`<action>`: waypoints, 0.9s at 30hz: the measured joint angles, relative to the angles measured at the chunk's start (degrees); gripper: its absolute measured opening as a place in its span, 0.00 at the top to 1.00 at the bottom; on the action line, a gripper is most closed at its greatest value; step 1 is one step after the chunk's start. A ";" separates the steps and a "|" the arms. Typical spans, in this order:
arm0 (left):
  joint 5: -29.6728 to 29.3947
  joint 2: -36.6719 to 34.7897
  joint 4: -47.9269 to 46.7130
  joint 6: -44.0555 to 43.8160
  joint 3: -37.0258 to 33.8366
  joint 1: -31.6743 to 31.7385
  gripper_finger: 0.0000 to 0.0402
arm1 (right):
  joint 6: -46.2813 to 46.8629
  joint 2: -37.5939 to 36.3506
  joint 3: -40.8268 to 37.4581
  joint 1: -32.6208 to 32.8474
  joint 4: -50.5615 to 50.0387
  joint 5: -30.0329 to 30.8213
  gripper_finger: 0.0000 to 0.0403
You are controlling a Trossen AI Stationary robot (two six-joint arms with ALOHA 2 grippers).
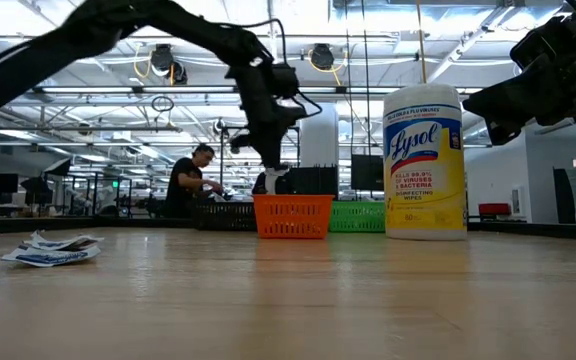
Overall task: Pick & Place First Aid Supplies
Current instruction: Put the blue alcohol pad into the blue bin
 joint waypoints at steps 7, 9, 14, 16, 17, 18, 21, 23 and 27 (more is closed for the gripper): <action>2.17 6.03 8.34 0.53 1.56 -0.12 1.00 | 0.00 0.00 -0.01 0.00 0.01 0.00 0.85; 2.47 6.83 8.28 -1.37 1.56 -0.12 0.99 | 0.00 0.00 -0.02 -0.01 0.01 0.00 0.85; 1.56 6.92 8.56 -1.77 1.58 -0.12 0.90 | 0.00 0.01 0.00 0.00 0.02 0.00 0.85; 1.62 6.92 8.60 -1.64 1.58 -0.09 0.83 | 0.00 0.00 0.00 -0.01 0.01 0.00 0.85; 1.61 6.92 8.48 -1.64 1.58 -0.08 0.78 | 0.00 0.00 -0.01 0.00 0.02 0.00 0.85; 1.63 6.92 8.43 -1.64 1.58 0.00 0.73 | 0.00 0.00 0.00 -0.02 0.00 0.00 0.85; 1.77 6.92 8.38 -2.09 1.58 -0.03 0.58 | 0.00 0.00 -0.01 0.00 0.02 0.00 0.85; 2.93 6.75 7.66 -2.06 1.58 -0.03 0.49 | 0.00 0.00 -0.01 0.00 0.01 0.00 0.85; 3.05 4.82 3.39 -6.04 1.58 -0.21 0.37 | 0.00 0.00 0.00 -0.01 0.01 0.00 0.85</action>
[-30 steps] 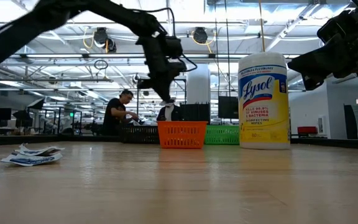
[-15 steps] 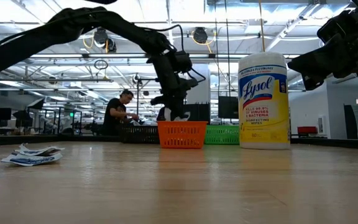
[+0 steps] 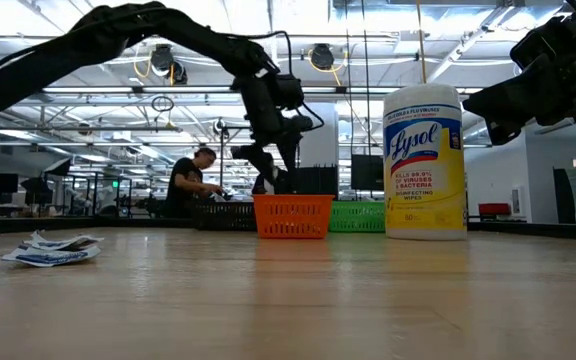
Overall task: Pick & Place First Aid Supplies
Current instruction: Put the blue alcohol pad into the blue bin
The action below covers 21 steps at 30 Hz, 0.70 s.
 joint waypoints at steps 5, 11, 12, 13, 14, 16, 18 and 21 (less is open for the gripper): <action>-2.06 -2.07 -8.04 -4.53 0.04 -0.74 0.31 | 0.00 0.00 0.00 0.00 0.00 0.00 0.85; -7.17 -4.55 -18.55 -8.91 -0.10 -2.83 0.30 | 0.00 0.00 -0.02 0.01 -0.01 0.00 0.85; -7.94 -4.77 -19.60 -9.81 -0.27 -3.49 0.30 | 0.00 0.00 0.00 0.01 0.01 0.00 0.85; -8.16 -4.93 -20.42 -10.58 -0.49 -4.13 0.30 | 0.00 0.02 0.00 -0.01 -0.01 0.00 0.85; -8.24 -5.16 -21.18 -11.12 -0.79 -4.66 0.30 | 0.00 0.02 -0.01 0.00 0.00 0.00 0.85; -8.45 -5.97 -22.43 -12.24 -1.90 -5.70 0.30 | 0.00 0.01 0.00 0.00 0.00 0.00 0.85; -8.59 -7.29 -22.37 -13.40 -4.35 -6.80 0.30 | 0.00 0.00 0.00 -0.01 0.01 0.00 0.85; -9.43 -10.09 -19.88 -16.62 -9.88 -8.98 0.30 | 0.00 0.00 -0.01 0.00 0.01 0.00 0.85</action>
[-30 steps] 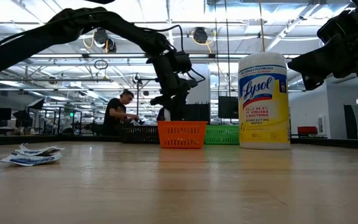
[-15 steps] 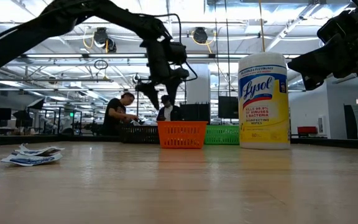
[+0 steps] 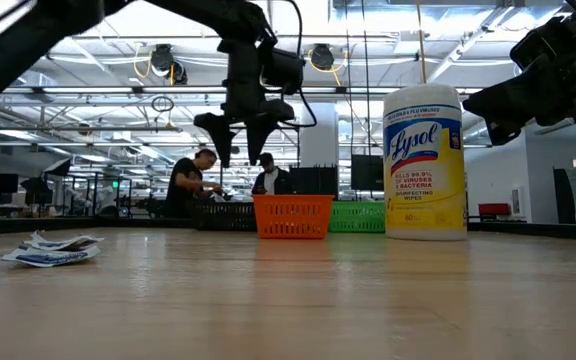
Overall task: Pick & Place First Aid Supplies
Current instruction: Put the blue alcohol pad into the blue bin
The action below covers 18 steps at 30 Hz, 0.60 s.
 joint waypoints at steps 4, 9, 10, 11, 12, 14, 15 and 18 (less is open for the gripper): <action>-0.10 -4.52 4.45 -3.36 -8.12 -4.51 0.30 | 0.00 0.01 0.01 0.00 0.00 0.00 0.85; 0.27 -10.41 10.73 -8.53 -17.68 -10.88 0.30 | 0.00 0.00 -0.01 0.01 0.00 0.00 0.85; 0.40 -11.51 11.56 -9.78 -19.34 -12.15 0.30 | 0.00 0.01 -0.01 0.00 0.00 0.00 0.85; 0.62 -12.44 12.34 -11.13 -20.85 -13.45 0.30 | 0.00 0.01 0.01 0.00 0.00 0.00 0.85; 0.81 -13.30 12.97 -12.53 -22.06 -14.77 0.30 | 0.00 0.01 0.00 0.00 0.00 0.00 0.85; 0.84 -15.13 13.95 -15.09 -24.85 -17.41 0.30 | 0.00 0.02 -0.01 -0.01 0.00 0.00 0.85; 0.91 -15.92 14.49 -16.41 -26.18 -18.72 0.30 | 0.00 0.00 0.01 -0.01 0.00 0.00 0.85; 0.99 -17.57 14.95 -21.40 -29.24 -22.85 0.30 | 0.00 0.00 0.01 -0.01 0.00 0.00 0.85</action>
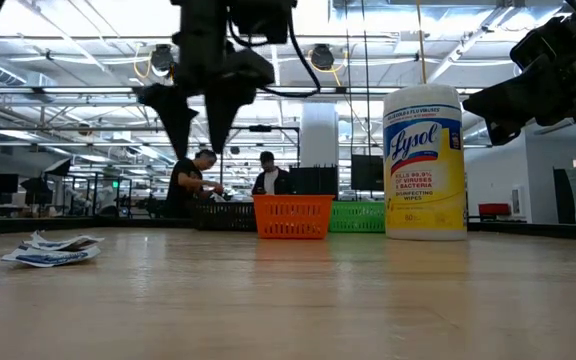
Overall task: Pick & Place First Aid Supplies
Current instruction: Put the blue alcohol pad into the blue bin
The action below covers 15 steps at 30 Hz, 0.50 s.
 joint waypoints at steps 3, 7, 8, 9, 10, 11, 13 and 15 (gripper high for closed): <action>0.64 -0.72 -0.04 -3.88 -1.62 -4.23 0.30 | 0.00 0.02 -0.02 -0.01 0.00 0.00 0.85; 0.94 -0.59 0.33 -8.75 -2.48 -10.09 0.30 | 0.00 0.00 -0.02 0.01 0.00 0.00 0.85; 1.04 -0.59 0.46 -10.25 -2.62 -11.55 0.30 | 0.00 0.00 -0.02 -0.01 0.00 0.00 0.85; 0.99 -0.59 0.46 -11.75 -2.70 -12.97 0.30 | 0.00 0.01 -0.02 0.01 0.00 0.00 0.85; 0.98 -0.59 0.47 -13.10 -2.74 -14.33 0.30 | 0.00 0.02 -0.01 -0.01 0.00 0.00 0.85; 0.98 -0.59 0.46 -14.39 -2.74 -15.58 0.30 | 0.00 0.02 -0.02 0.01 0.00 0.00 0.85; 0.93 -0.59 0.55 -17.02 -2.74 -17.97 0.30 | 0.00 0.02 -0.02 0.01 0.00 0.00 0.85; 0.92 -0.59 0.59 -19.57 -2.74 -20.08 0.30 | 0.00 0.02 -0.02 0.01 0.00 0.00 0.85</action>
